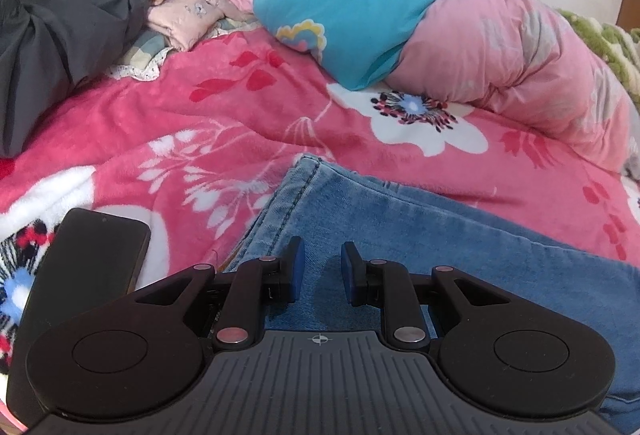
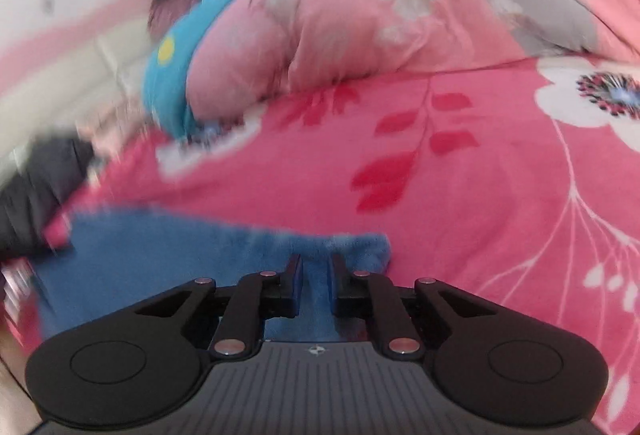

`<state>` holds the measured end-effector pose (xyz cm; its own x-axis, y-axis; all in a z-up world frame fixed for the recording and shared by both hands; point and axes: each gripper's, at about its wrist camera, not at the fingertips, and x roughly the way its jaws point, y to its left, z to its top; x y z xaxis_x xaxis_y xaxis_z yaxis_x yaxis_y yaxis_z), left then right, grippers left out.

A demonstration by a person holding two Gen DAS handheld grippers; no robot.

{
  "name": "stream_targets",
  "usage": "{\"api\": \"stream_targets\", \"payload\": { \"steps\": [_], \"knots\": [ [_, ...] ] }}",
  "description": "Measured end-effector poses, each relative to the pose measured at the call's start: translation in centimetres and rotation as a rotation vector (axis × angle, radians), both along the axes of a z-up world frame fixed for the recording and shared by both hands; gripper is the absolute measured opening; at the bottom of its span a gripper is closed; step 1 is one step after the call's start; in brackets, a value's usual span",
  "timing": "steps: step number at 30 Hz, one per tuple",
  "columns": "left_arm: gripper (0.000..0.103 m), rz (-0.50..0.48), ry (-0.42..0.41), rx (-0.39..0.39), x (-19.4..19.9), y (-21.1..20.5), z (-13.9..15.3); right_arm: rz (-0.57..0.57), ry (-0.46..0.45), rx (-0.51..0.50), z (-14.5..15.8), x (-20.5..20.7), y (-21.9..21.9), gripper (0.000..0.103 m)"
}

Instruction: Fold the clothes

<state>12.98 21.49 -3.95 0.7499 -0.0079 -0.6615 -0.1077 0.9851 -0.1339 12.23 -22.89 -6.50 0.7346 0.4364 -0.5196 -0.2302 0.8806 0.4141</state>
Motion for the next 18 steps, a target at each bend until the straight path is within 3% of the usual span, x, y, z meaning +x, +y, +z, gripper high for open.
{"api": "stream_targets", "payload": {
  "steps": [3, 5, 7, 10, 13, 18],
  "knots": [
    [0.021, -0.004, 0.004, 0.014, 0.1, -0.2, 0.1, -0.041, 0.007, 0.085, -0.1, 0.9, -1.6, 0.013],
    [0.021, -0.005, 0.005, 0.019, 0.1, -0.3, 0.1, -0.048, 0.099, 0.101, -2.5, 2.6, -2.2, 0.008],
    [0.021, -0.008, 0.001, 0.018, 0.1, -0.2, 0.0, -0.06, 0.134, 0.206, -3.3, 2.8, -3.7, 0.002],
    [0.021, -0.011, -0.005, 0.015, 0.0, -0.2, 0.0, -0.098, 0.115, 0.297, -1.1, 0.4, -5.8, 0.007],
    [0.021, -0.014, -0.01, 0.013, -0.1, -0.1, -0.1, -0.039, 0.042, 0.329, 0.7, -3.5, -6.6, 0.007],
    [0.021, -0.02, -0.019, 0.011, -0.2, 0.0, -0.1, 0.044, 0.136, 0.266, -3.4, -7.6, -4.2, 0.004]
  ]
}}
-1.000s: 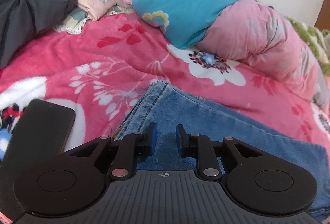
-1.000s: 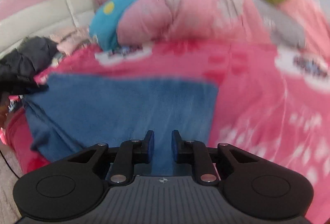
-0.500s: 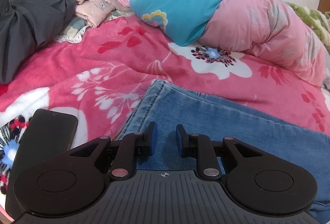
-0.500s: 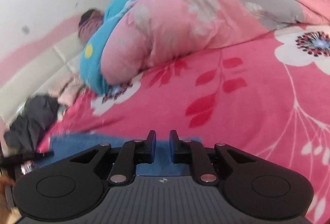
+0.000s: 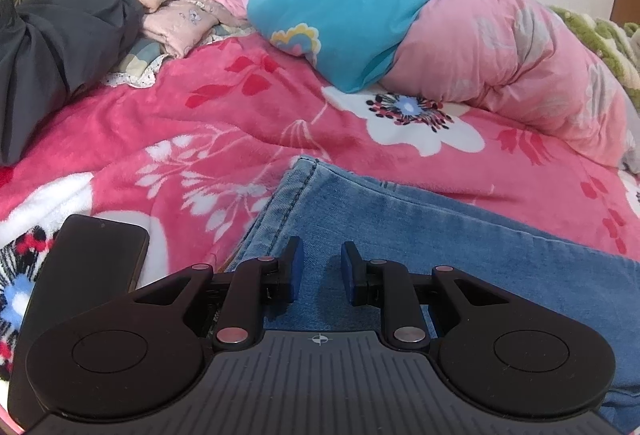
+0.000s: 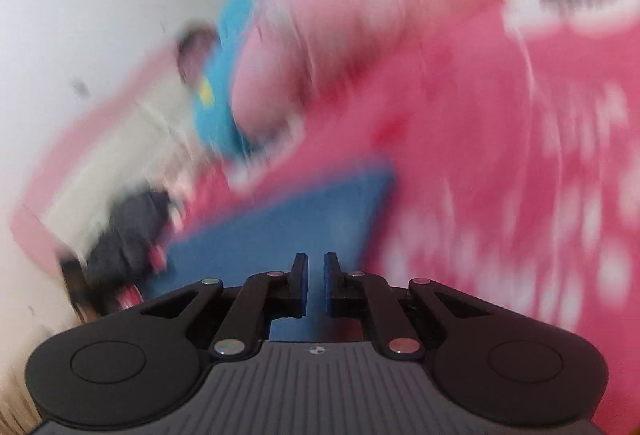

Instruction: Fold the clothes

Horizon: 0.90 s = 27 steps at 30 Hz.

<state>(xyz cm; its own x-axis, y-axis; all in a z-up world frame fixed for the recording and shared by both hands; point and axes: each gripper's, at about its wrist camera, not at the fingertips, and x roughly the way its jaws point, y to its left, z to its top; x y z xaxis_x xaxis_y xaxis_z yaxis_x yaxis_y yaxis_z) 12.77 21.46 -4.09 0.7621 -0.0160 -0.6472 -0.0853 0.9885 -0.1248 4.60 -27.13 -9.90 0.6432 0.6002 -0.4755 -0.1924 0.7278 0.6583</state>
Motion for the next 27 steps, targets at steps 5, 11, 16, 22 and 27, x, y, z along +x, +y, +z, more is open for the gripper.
{"api": "stream_targets", "payload": {
  "steps": [5, 11, 16, 22, 27],
  "knots": [
    [0.021, -0.022, -0.002, -0.009, -0.1, 0.3, 0.1, -0.034, -0.096, -0.053, 2.9, -2.6, 1.0, 0.007],
    [0.021, -0.045, -0.043, -0.023, -1.2, 0.5, 0.7, 0.095, -0.232, -0.194, 4.4, -4.7, 5.2, 0.021],
    [0.021, -0.169, -0.205, 0.07, -4.6, -2.2, 3.1, 0.055, -0.144, -0.281, 4.2, -4.1, 7.0, 0.019],
    [0.021, -0.393, -0.195, 0.069, -6.5, -8.1, 2.0, 0.024, -0.31, -0.26, 8.3, -4.5, 10.7, 0.02],
    [0.022, -0.478, -0.127, 0.121, -6.5, -11.8, -2.2, 0.067, -0.203, -0.368, 2.1, -3.0, 14.9, 0.025]
  ]
}}
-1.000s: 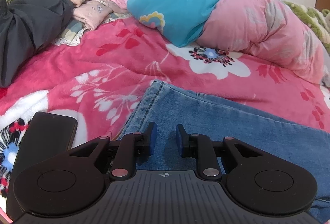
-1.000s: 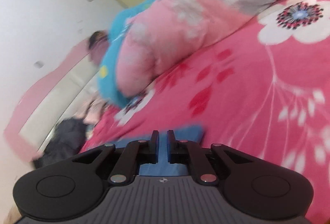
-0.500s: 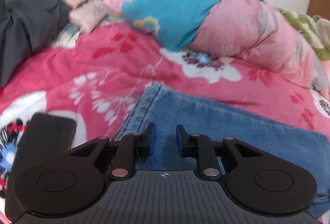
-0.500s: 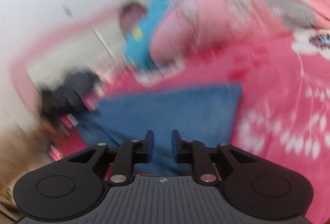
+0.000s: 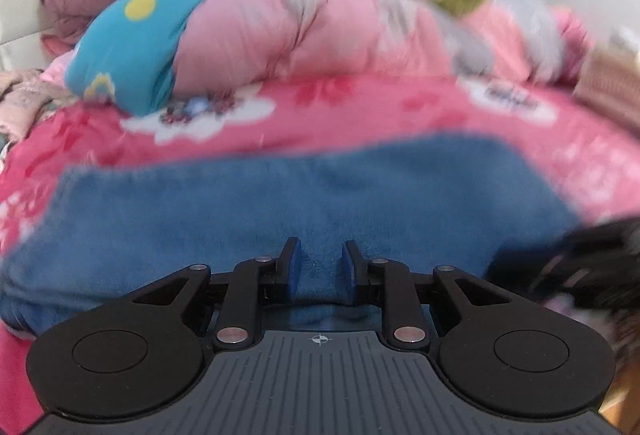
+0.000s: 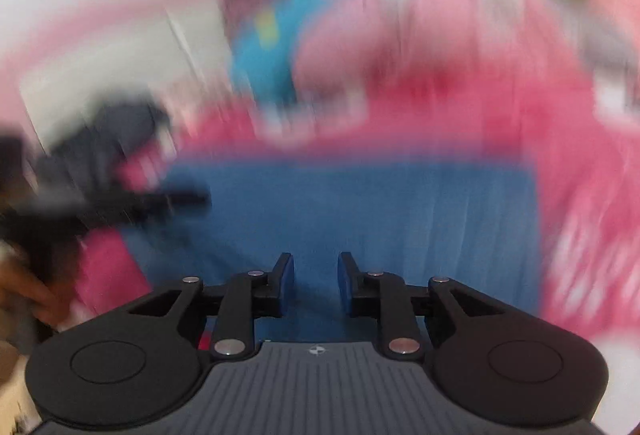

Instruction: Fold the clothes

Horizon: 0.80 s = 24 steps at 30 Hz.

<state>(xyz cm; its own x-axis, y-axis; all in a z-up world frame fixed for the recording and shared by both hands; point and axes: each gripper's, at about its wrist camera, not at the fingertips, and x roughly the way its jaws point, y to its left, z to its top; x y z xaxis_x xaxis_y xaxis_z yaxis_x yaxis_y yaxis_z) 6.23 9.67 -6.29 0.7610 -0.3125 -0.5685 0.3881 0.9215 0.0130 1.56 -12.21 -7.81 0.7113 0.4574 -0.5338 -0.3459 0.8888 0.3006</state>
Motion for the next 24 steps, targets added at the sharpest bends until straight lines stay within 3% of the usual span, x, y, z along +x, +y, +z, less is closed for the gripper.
{"api": "stream_targets", "payload": {
  "steps": [1, 3, 7, 11, 12, 13, 14, 16, 20, 22, 24],
  "knots": [
    [0.022, -0.001, -0.013, -0.007, -0.2, 0.1, -0.1, -0.008, 0.013, -0.016, -0.7, 0.1, 0.5, 0.027],
    [0.022, -0.002, -0.016, -0.029, -0.2, 0.6, -0.2, 0.001, 0.037, -0.038, 1.1, 0.4, 0.9, 0.029],
    [0.022, 0.004, -0.013, -0.074, -0.1, 1.1, -0.4, 0.019, -0.08, -0.018, 4.5, 0.3, 2.1, 0.029],
    [0.022, 0.025, -0.025, -0.094, -0.3, 1.4, -0.2, 0.097, -0.035, -0.099, 1.2, 1.5, 5.0, 0.043],
    [0.022, 0.04, -0.03, -0.1, -0.4, 1.6, 0.1, 0.114, -0.043, -0.126, 0.3, 1.6, 5.7, 0.044],
    [0.022, 0.06, -0.059, -0.104, -0.6, 2.1, 0.5, 0.12, -0.109, -0.176, -0.8, 0.9, 6.2, 0.044],
    [0.022, 0.082, -0.087, -0.106, -0.7, 2.5, 0.9, 0.125, -0.162, -0.221, -1.6, 0.3, 6.7, 0.045],
    [0.022, 0.148, -0.129, -0.095, -0.3, 3.6, 1.4, 0.123, -0.148, -0.238, -1.2, 0.5, 6.9, 0.045],
    [0.022, 0.416, -0.106, -0.076, 2.5, 7.4, 0.2, 0.133, -0.115, -0.196, -0.7, 0.8, 6.2, 0.045],
    [0.022, 0.487, -0.119, -0.131, 2.6, 9.0, -0.2, 0.133, -0.081, -0.193, 0.8, 1.1, 6.2, 0.043],
    [0.022, 0.517, -0.137, -0.143, 2.6, 9.4, -0.1, 0.151, -0.138, -0.158, 3.2, 0.6, 6.1, 0.041]
  ]
}}
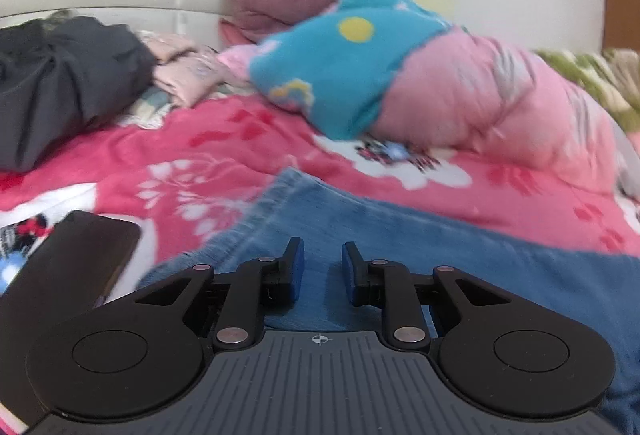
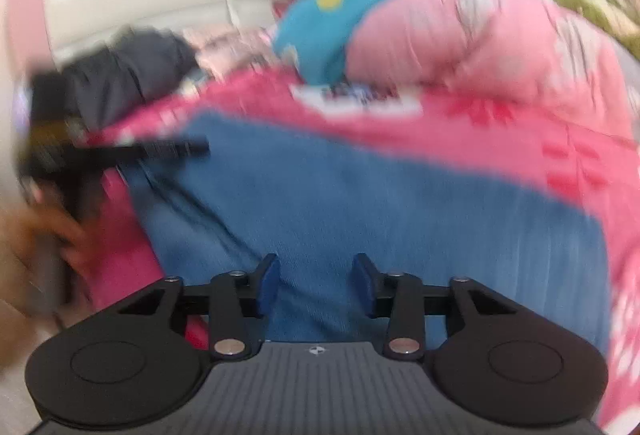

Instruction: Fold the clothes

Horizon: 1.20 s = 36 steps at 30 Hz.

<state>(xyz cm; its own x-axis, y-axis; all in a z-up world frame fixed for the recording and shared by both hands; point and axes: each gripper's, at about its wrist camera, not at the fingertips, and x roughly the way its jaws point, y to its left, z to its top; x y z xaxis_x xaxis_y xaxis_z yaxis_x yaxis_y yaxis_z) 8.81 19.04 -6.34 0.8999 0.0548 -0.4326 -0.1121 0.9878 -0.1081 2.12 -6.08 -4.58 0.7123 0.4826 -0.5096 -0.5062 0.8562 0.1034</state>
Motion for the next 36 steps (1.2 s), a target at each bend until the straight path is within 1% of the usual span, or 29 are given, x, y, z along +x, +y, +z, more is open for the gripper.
{"api": "stream_targets", "payload": {
  "steps": [1, 3, 4, 7, 8, 10, 14, 16, 17, 18, 19, 21, 24, 27, 29, 30, 32, 34, 35, 36],
  "knots": [
    [0.022, 0.005, -0.005, 0.01, 0.0, -0.1, -0.1, 0.015, -0.047, 0.01, 1.1, -0.3, 0.0, 0.041],
    [0.022, 0.013, -0.015, 0.021, 0.0, -0.4, -0.2, 0.031, -0.094, 0.0, 1.9, -0.1, 0.4, 0.041],
    [0.022, 0.014, -0.018, 0.027, 0.0, -0.6, -0.2, 0.037, -0.1, -0.006, 2.0, 0.2, 0.7, 0.041],
    [0.022, 0.012, -0.026, 0.022, -0.3, -0.5, -0.3, 0.017, 0.025, -0.029, -2.2, 1.8, 1.7, 0.042],
    [0.022, 0.012, -0.028, 0.016, -0.2, -0.3, -0.3, 0.011, 0.052, -0.04, -3.2, 2.1, 2.0, 0.042],
    [0.022, 0.01, -0.031, 0.005, -0.2, -0.1, -0.4, 0.009, 0.057, -0.079, -1.4, 2.2, 2.3, 0.04],
    [0.022, 0.022, -0.031, 0.016, 0.0, -0.3, -0.5, -0.056, -0.026, -0.046, 3.1, 3.9, 1.2, 0.04],
    [0.022, 0.027, -0.031, 0.012, 0.0, -0.3, -0.5, -0.114, 0.013, -0.03, 3.1, 6.1, 0.5, 0.04],
    [0.022, 0.025, -0.031, 0.008, 0.0, -0.2, -0.4, -0.142, 0.073, -0.033, 2.0, 7.6, 0.4, 0.04],
    [0.022, 0.023, -0.032, 0.003, -0.1, -0.2, -0.4, -0.153, 0.141, -0.051, 0.1, 8.9, 0.2, 0.04],
    [0.022, 0.021, -0.032, -0.002, -0.2, -0.1, -0.4, -0.159, 0.185, -0.06, -1.4, 9.8, -0.1, 0.041],
    [0.022, 0.017, -0.033, -0.013, -0.3, 0.1, -0.4, -0.138, 0.141, -0.031, -2.1, 9.3, -0.8, 0.041],
    [0.022, 0.014, -0.036, -0.024, -0.3, 0.3, -0.5, -0.176, 0.192, -0.031, 0.3, 9.6, -1.0, 0.041],
    [0.022, 0.013, -0.038, -0.027, -0.3, 0.3, -0.5, -0.237, 0.134, -0.015, 2.4, 10.3, -1.3, 0.041],
    [0.022, 0.01, -0.04, -0.034, -0.3, 0.3, -0.4, -0.318, 0.17, -0.048, 1.5, 11.4, -2.1, 0.041],
    [0.022, 0.011, -0.039, -0.036, -0.3, 0.3, -0.4, -0.34, 0.207, -0.063, 0.2, 11.9, -2.5, 0.039],
    [0.022, 0.011, -0.04, -0.041, -0.4, 0.4, -0.4, -0.329, 0.2, -0.044, -1.4, 11.8, -3.3, 0.039],
    [0.022, 0.009, -0.041, -0.046, -0.4, 0.5, -0.4, -0.343, 0.202, -0.068, -0.2, 11.4, -2.8, 0.04],
    [0.022, 0.007, -0.041, -0.048, -0.4, 0.5, -0.4, -0.346, 0.201, -0.054, 0.7, 11.2, -2.7, 0.041],
    [0.022, 0.005, -0.041, -0.05, -0.4, 0.6, -0.4, -0.338, 0.182, -0.029, 1.6, 10.8, -2.9, 0.041]
  ]
}}
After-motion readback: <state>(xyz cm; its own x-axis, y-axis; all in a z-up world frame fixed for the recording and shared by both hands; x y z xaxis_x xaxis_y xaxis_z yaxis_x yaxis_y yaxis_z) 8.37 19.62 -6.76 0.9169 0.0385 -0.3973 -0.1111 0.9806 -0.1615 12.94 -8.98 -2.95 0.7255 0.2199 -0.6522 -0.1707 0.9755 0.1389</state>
